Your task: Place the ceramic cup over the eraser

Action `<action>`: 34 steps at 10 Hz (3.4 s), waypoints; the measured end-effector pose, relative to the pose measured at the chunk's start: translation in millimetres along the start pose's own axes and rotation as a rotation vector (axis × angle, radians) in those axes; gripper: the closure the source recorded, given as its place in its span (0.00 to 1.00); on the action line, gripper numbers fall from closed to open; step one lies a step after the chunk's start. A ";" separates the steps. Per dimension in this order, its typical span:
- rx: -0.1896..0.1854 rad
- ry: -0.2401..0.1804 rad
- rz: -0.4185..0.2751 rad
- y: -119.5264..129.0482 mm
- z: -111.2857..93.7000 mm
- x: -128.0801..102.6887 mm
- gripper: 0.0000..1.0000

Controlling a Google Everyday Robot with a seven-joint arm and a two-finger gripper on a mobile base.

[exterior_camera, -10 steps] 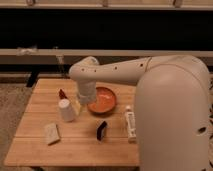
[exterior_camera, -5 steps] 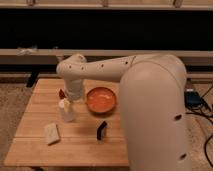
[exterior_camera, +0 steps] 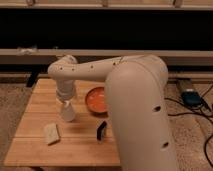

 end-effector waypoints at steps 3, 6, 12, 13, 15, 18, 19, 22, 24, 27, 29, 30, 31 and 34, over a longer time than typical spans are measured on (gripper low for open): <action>0.025 0.006 -0.062 6.2 11.2 -22.5 0.26; 0.072 0.030 -0.083 2.9 23.2 -29.3 0.26; 0.151 0.082 -0.070 -7.8 43.7 -27.5 0.41; 0.172 0.086 -0.067 -9.7 45.0 -25.7 0.49; 0.180 0.080 -0.067 -9.2 43.0 -25.6 0.69; 0.172 0.067 -0.051 -12.0 31.4 -16.3 0.97; 0.172 0.052 -0.042 -12.9 18.9 -12.9 1.00; 0.170 0.020 -0.008 -12.6 -27.6 5.4 1.00; 0.175 0.010 0.015 -15.5 -48.6 26.4 1.00; 0.192 -0.015 0.054 -15.1 -75.4 65.1 1.00; 0.203 -0.028 0.087 -14.1 -88.5 87.6 1.00; 0.210 -0.033 0.101 -13.3 -94.2 95.8 1.00; 0.216 -0.036 0.122 -12.6 -101.0 106.7 1.00; 0.243 -0.030 0.180 -17.3 -114.8 131.7 1.00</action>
